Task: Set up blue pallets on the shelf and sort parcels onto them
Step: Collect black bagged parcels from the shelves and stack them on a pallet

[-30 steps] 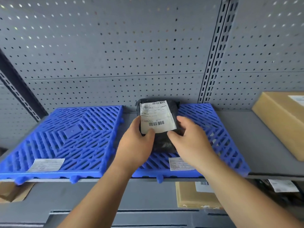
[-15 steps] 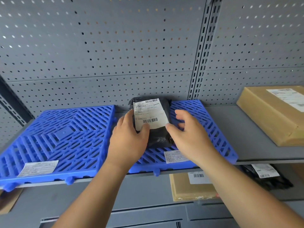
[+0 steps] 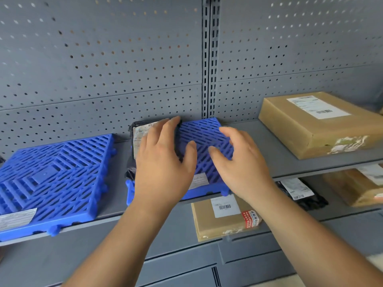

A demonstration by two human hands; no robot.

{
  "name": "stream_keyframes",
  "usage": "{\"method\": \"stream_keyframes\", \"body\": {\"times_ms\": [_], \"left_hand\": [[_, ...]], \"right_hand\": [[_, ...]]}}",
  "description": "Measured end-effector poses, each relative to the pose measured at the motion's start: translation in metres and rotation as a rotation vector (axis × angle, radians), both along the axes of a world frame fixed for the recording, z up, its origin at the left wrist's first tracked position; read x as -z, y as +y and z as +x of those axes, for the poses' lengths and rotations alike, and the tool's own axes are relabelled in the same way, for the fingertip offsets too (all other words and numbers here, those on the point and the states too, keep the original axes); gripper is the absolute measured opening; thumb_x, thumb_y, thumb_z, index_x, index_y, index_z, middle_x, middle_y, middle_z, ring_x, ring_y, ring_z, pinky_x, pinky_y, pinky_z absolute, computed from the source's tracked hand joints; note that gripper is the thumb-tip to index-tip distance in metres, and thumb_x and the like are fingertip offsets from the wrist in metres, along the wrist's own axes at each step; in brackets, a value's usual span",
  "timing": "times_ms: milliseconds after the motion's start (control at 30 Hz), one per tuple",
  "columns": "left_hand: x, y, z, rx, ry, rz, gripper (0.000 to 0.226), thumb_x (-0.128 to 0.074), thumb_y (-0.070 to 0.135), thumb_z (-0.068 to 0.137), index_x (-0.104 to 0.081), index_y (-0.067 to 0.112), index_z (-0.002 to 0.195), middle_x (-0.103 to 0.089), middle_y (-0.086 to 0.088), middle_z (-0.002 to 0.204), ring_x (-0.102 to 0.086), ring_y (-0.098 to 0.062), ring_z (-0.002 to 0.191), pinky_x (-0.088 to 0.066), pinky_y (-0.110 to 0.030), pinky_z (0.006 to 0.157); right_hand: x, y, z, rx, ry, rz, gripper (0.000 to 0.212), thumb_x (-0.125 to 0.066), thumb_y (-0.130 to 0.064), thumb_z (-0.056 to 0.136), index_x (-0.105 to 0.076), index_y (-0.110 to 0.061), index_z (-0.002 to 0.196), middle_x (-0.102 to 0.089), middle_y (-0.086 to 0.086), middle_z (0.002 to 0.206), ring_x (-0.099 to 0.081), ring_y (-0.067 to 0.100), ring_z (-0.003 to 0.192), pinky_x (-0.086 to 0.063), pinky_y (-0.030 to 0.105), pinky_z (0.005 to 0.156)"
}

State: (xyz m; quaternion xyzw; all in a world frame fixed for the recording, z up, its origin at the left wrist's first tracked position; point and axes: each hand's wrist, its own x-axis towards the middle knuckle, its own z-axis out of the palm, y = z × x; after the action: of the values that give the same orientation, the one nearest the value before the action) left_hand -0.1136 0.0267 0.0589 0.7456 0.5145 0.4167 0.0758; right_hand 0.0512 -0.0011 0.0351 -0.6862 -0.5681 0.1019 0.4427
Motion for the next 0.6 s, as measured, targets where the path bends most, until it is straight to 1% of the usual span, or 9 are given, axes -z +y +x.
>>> {"method": "stream_keyframes", "body": {"times_ms": [200, 300, 367, 467, 567, 600], "left_hand": [[0.002, -0.033, 0.067, 0.053, 0.088, -0.009, 0.059, -0.056, 0.043, 0.092, -0.051, 0.02, 0.146, -0.055, -0.004, 0.143, -0.05, -0.03, 0.129, -0.041, -0.046, 0.109], [0.007, -0.049, 0.104, 0.07, 0.12, -0.024, 0.057, -0.063, 0.038, 0.094, -0.051, 0.019, 0.147, -0.054, -0.005, 0.145, -0.047, -0.03, 0.131, -0.038, -0.043, 0.108], [0.012, -0.062, 0.131, 0.096, 0.141, -0.049, 0.058, -0.064, 0.037, 0.093, -0.05, 0.021, 0.147, -0.053, -0.004, 0.146, -0.046, -0.029, 0.131, -0.037, -0.043, 0.109], [0.022, -0.092, 0.184, 0.167, 0.174, -0.056, 0.056, -0.065, 0.036, 0.093, -0.051, 0.021, 0.145, -0.054, -0.002, 0.143, -0.049, -0.029, 0.129, -0.04, -0.043, 0.108], [0.037, -0.116, 0.227, 0.25, 0.217, -0.038, 0.052, -0.065, 0.034, 0.093, -0.054, 0.02, 0.142, -0.058, -0.003, 0.137, -0.053, -0.03, 0.122, -0.042, -0.042, 0.104], [0.043, -0.122, 0.239, 0.277, 0.246, -0.036, 0.051, -0.064, 0.034, 0.093, -0.055, 0.02, 0.142, -0.059, -0.002, 0.136, -0.054, -0.03, 0.12, -0.043, -0.042, 0.103]], "right_hand": [[0.002, -0.043, 0.066, 0.053, -0.013, 0.015, 0.053, -0.063, -0.04, 0.094, -0.049, -0.028, 0.143, -0.051, -0.007, 0.141, -0.047, 0.014, 0.133, -0.036, 0.025, 0.1], [0.005, -0.068, 0.101, 0.079, -0.016, 0.002, 0.053, -0.064, -0.041, 0.094, -0.049, -0.028, 0.143, -0.052, -0.007, 0.14, -0.045, 0.012, 0.131, -0.032, 0.021, 0.096], [0.007, -0.086, 0.128, 0.1, -0.013, -0.009, 0.053, -0.064, -0.042, 0.093, -0.049, -0.029, 0.142, -0.052, -0.008, 0.14, -0.046, 0.014, 0.131, -0.033, 0.023, 0.096], [0.015, -0.121, 0.181, 0.158, -0.026, -0.033, 0.051, -0.063, -0.044, 0.093, -0.049, -0.031, 0.14, -0.053, -0.009, 0.138, -0.051, 0.018, 0.126, -0.039, 0.029, 0.092], [0.028, -0.15, 0.224, 0.205, -0.013, -0.064, 0.049, -0.062, -0.044, 0.093, -0.05, -0.032, 0.14, -0.054, -0.008, 0.138, -0.049, 0.014, 0.125, -0.036, 0.027, 0.088], [0.033, -0.159, 0.236, 0.217, -0.008, -0.077, 0.049, -0.062, -0.043, 0.094, -0.051, -0.031, 0.14, -0.056, -0.007, 0.136, -0.049, 0.015, 0.125, -0.036, 0.027, 0.088]]}}
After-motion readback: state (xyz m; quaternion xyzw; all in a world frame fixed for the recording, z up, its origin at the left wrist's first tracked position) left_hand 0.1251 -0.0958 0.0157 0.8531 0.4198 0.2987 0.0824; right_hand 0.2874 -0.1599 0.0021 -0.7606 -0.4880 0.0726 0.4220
